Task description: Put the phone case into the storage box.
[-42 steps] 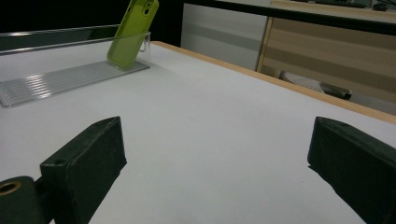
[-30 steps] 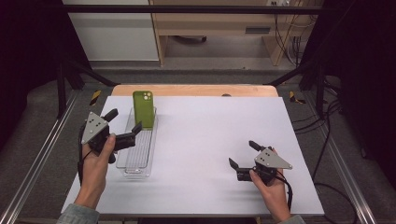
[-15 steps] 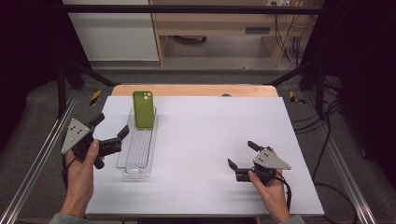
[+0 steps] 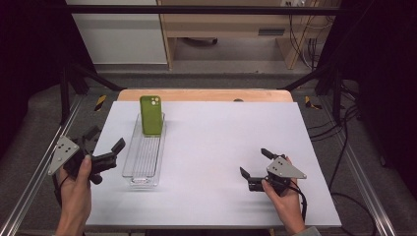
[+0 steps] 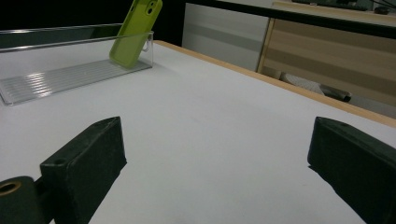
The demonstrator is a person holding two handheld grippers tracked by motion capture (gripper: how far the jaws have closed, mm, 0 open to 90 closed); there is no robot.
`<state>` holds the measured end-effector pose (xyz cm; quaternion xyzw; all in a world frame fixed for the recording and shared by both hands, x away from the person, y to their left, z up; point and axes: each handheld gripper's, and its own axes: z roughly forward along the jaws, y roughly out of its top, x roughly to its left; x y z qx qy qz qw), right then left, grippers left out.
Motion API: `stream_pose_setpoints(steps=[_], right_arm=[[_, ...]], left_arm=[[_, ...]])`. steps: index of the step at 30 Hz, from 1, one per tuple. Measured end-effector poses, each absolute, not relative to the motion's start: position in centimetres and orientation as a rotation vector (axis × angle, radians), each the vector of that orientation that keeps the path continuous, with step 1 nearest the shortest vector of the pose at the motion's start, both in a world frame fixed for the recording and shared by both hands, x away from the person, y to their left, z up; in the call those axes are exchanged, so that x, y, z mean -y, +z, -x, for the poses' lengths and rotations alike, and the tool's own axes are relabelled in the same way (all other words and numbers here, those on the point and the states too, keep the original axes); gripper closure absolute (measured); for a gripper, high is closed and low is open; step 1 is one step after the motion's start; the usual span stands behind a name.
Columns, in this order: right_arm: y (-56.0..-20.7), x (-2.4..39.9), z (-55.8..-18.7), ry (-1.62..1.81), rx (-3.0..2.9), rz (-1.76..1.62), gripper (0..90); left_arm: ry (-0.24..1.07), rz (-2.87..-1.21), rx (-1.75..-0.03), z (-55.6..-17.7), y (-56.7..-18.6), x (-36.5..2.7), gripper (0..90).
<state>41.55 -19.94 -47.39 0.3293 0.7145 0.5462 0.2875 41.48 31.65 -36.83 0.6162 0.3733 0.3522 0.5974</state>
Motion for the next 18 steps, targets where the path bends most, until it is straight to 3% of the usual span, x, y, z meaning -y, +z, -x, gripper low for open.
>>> stream_pose_setpoints(steps=[18], right_arm=[[-47.3,20.3,-41.5,1.454,-1.905,-0.884,4.4]], left_arm=[[0.804,-1.439,-0.863,-39.7,-39.5,-33.0,1.8]])
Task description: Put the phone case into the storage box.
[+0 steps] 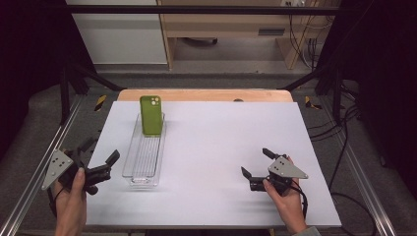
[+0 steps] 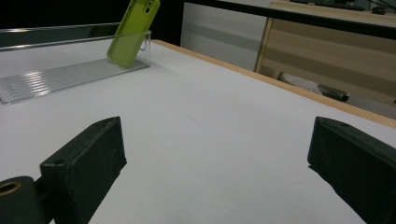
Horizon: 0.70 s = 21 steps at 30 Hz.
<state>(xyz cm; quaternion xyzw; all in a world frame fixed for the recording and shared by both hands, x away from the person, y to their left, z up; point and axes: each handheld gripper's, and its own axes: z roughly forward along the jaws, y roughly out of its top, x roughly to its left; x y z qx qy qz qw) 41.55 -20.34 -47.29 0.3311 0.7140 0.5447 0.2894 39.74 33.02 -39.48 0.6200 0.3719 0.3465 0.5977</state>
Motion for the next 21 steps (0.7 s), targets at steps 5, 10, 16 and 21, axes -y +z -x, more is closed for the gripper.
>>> stream_pose_setpoints(steps=[5,10,16,21], right_arm=[[-47.2,20.6,-41.6,1.457,-1.899,-0.892,4.3],[-47.2,20.9,-41.6,1.447,-1.892,-0.885,4.4],[-47.2,21.3,-41.5,1.449,-1.89,-0.897,4.3],[-47.2,21.6,-41.5,1.455,-1.888,-0.907,4.2]], left_arm=[[0.807,-1.468,-0.849,-39.5,-40.2,-32.4,1.8],[0.824,-1.489,-0.828,-39.3,-40.7,-31.9,1.8],[0.828,-1.535,-0.811,-39.1,-41.5,-31.2,1.8],[0.833,-1.571,-0.796,-38.9,-42.0,-30.6,1.8]])
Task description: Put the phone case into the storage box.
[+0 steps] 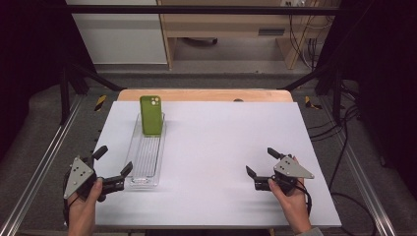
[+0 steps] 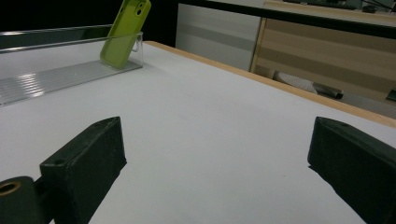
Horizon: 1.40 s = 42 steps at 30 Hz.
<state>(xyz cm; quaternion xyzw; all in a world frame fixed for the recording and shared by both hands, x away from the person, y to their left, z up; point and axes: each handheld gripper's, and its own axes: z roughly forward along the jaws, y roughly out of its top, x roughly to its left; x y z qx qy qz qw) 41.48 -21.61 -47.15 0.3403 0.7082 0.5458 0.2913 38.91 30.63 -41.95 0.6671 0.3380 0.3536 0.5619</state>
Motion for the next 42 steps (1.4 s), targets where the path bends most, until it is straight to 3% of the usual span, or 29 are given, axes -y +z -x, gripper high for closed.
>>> stream_pose_setpoints(steps=[42], right_arm=[[-47.0,26.5,-40.6,1.433,-1.814,-0.992,4.2]], left_arm=[[0.784,-1.617,-0.817,-38.5,-45.4,-30.8,1.7]])
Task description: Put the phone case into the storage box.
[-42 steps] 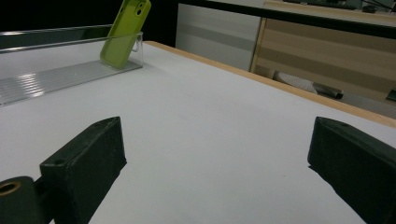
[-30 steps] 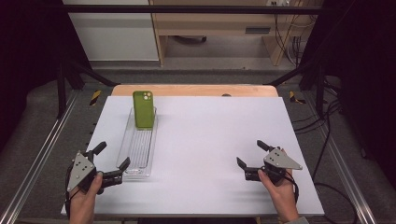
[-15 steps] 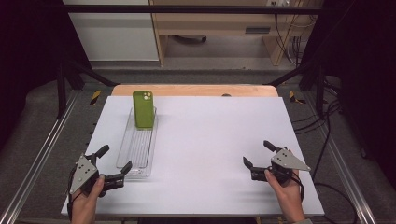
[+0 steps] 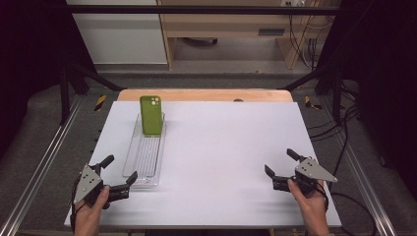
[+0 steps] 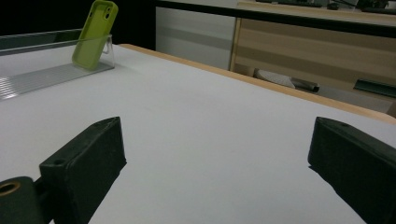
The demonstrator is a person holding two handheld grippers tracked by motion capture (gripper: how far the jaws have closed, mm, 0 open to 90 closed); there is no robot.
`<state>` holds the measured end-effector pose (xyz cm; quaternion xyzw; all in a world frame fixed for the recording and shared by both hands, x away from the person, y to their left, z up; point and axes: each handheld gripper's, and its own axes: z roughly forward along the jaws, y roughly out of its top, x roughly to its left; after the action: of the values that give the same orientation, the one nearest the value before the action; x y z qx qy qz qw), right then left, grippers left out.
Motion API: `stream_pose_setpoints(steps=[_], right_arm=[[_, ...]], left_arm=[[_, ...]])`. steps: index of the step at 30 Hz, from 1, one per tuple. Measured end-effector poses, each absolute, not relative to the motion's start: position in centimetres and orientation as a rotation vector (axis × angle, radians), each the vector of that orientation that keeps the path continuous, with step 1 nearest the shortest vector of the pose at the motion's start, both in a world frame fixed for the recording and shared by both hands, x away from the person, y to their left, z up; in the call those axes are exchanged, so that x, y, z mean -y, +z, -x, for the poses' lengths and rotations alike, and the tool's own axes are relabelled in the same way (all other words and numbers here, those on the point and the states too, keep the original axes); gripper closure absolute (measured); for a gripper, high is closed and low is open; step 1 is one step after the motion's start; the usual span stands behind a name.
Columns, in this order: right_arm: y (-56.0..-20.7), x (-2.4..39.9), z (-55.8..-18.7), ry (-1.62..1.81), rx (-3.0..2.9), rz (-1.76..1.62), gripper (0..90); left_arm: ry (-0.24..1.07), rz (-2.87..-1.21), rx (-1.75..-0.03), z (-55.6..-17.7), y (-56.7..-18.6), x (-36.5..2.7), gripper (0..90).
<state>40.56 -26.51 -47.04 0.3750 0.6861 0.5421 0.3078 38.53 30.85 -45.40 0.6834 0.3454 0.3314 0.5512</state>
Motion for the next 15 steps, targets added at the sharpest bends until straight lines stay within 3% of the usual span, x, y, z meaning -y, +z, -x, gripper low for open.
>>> stream_pose_setpoints(steps=[15], right_arm=[[-47.4,28.2,-40.1,1.4,-1.771,-0.986,3.6]], left_arm=[[0.788,-1.618,-0.829,-38.7,-46.0,-31.7,1.7]])
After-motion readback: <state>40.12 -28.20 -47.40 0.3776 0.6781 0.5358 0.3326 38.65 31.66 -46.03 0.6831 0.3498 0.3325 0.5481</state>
